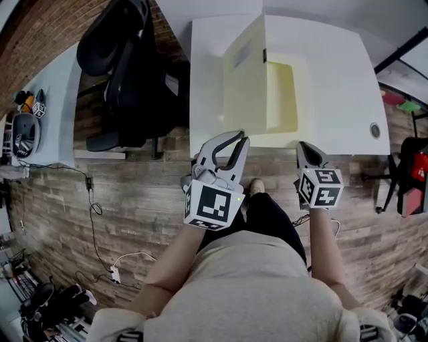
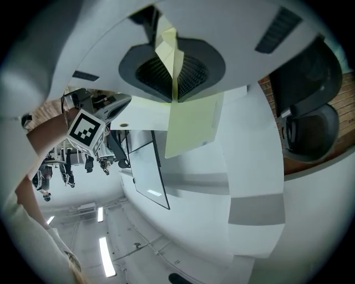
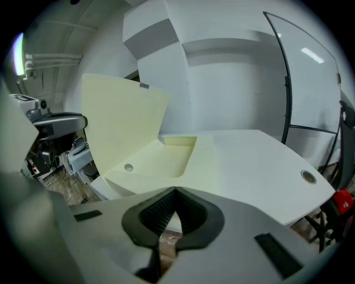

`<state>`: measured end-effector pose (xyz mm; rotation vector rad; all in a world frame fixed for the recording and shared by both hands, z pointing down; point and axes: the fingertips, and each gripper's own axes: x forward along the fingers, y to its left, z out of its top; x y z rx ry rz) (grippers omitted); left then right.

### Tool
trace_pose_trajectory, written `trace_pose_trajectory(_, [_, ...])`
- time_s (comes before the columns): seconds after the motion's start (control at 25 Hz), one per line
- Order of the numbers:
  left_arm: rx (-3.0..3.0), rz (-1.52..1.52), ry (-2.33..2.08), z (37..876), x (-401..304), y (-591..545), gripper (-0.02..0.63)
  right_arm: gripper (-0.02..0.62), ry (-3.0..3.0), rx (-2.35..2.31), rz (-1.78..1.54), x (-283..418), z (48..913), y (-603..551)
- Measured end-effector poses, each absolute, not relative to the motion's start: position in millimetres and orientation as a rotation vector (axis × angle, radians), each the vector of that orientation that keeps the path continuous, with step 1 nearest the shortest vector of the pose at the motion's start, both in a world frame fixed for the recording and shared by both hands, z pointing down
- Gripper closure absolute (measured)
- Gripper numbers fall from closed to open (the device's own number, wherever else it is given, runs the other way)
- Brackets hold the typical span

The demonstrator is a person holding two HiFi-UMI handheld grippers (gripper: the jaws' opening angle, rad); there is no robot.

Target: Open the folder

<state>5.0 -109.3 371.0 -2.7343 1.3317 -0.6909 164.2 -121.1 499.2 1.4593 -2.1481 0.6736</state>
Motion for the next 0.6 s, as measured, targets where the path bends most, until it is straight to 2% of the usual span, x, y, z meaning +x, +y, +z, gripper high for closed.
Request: trace_pose_trajectory(0.6, [-2.685, -0.612, 1.568, 366.6, -51.1, -110.2, 0.569, 0.574, -2.142, 1.440, 0.680, 163.7, 499.0, -121.7])
